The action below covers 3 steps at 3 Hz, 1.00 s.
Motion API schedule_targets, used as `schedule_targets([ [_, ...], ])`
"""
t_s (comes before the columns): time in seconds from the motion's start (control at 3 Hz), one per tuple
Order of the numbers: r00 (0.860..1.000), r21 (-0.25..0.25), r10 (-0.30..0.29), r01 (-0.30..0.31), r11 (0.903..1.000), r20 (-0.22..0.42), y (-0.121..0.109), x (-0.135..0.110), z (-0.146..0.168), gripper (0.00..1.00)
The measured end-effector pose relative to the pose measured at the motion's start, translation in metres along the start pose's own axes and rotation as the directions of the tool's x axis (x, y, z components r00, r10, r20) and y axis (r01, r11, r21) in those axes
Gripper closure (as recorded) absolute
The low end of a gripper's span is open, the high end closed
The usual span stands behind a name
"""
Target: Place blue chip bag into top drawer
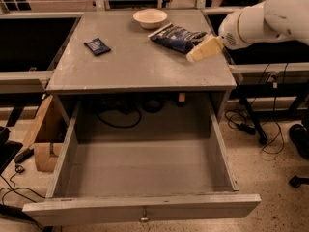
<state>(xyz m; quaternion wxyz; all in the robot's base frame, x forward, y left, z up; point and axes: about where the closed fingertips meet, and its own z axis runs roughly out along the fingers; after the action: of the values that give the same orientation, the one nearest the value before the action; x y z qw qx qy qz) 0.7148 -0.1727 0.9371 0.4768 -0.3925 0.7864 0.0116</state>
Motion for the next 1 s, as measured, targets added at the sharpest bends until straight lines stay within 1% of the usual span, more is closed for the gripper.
schedule_targets([
  [0.33,1.000,0.004,0.004,-0.004,1.0000,0.006,-0.002,0.002,0.007,0.00],
  [0.67,0.999,0.001,0.019,-0.019,0.9998,0.030,-0.007,-0.001,0.025,0.00],
  [1.0,0.996,-0.004,0.044,-0.044,0.9990,0.073,-0.028,-0.008,0.070,0.00],
])
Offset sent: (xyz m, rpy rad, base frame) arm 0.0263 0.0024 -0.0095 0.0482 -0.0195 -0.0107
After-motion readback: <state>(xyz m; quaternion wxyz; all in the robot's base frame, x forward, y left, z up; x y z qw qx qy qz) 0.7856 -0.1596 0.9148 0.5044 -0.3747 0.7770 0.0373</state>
